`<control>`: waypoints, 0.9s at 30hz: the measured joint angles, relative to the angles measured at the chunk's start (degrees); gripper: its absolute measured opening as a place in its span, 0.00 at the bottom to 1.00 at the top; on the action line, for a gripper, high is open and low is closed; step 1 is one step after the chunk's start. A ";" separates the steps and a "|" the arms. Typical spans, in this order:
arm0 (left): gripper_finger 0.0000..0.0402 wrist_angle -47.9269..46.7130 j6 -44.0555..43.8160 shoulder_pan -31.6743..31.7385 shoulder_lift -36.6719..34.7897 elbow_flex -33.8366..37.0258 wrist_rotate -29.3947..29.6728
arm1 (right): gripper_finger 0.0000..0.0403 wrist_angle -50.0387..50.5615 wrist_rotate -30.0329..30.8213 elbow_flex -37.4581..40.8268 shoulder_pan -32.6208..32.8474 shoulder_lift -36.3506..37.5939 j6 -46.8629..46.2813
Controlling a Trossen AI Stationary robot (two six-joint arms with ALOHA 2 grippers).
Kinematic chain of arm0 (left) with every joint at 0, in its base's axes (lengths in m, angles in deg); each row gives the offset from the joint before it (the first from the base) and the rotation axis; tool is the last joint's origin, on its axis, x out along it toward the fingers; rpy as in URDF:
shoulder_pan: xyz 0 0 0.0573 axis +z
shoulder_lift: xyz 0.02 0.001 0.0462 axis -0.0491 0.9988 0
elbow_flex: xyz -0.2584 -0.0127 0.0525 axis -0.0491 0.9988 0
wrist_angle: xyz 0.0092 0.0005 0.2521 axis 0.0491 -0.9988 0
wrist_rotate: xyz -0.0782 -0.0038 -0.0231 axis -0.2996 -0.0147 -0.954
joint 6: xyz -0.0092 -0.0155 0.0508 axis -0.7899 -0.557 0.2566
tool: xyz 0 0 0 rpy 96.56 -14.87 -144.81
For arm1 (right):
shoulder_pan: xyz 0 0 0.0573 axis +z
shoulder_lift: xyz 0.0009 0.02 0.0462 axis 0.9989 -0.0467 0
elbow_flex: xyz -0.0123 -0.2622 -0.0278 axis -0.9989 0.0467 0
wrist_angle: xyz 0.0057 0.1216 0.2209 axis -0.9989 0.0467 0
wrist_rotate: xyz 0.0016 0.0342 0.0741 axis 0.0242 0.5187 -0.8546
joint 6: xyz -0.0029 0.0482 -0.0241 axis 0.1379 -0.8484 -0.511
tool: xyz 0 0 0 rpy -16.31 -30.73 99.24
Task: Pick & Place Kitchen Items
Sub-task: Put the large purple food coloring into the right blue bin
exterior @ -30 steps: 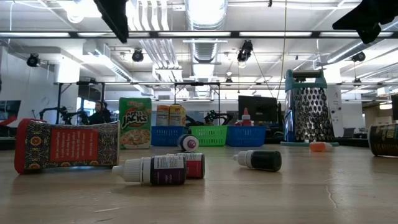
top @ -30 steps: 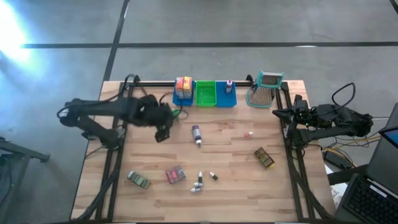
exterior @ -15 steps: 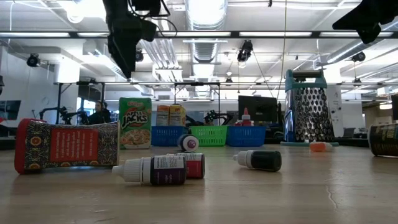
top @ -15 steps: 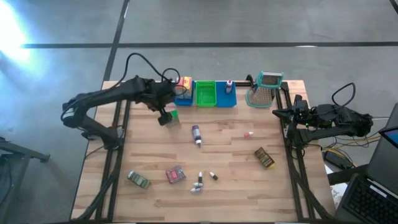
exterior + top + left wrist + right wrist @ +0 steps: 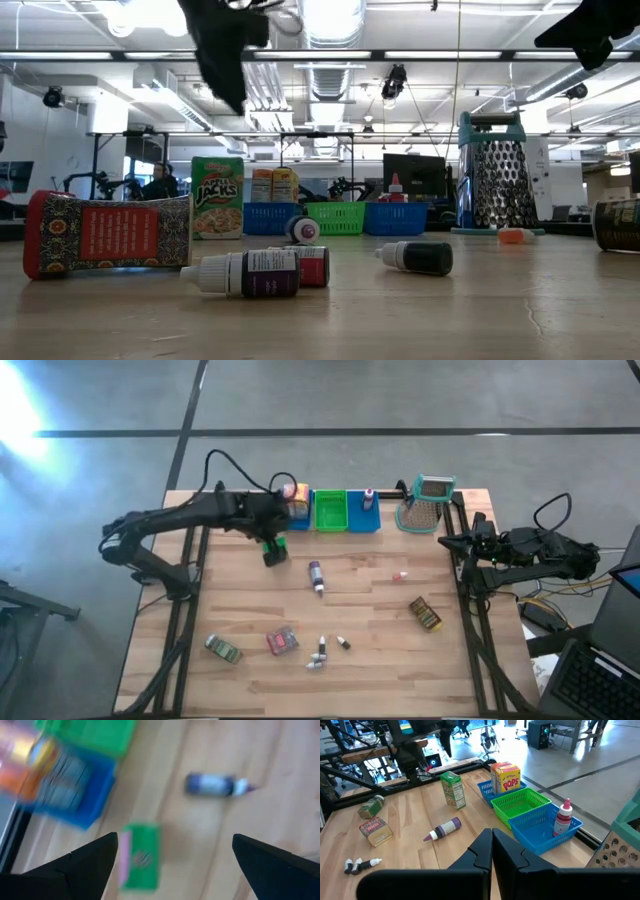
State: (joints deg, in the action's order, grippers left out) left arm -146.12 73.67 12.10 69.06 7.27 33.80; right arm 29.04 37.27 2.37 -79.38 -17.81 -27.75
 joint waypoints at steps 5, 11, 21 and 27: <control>0.99 4.67 -0.35 -4.91 0.01 -0.02 -0.58 | 0.02 0.00 0.00 0.01 0.01 0.01 0.00; 0.99 10.65 -0.07 -12.58 0.01 -0.02 -0.55 | 0.02 0.00 0.00 0.01 0.02 0.01 0.00; 0.99 15.73 3.68 -20.75 2.82 -0.04 0.54 | 0.02 0.00 0.00 -0.01 0.00 0.01 0.00; 0.99 15.33 11.47 -21.89 4.57 0.00 6.41 | 0.02 0.01 0.00 0.00 0.01 0.00 0.00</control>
State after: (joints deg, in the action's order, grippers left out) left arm -130.79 85.14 -9.80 73.63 7.27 40.20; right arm 29.04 37.27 2.37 -79.37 -17.81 -27.75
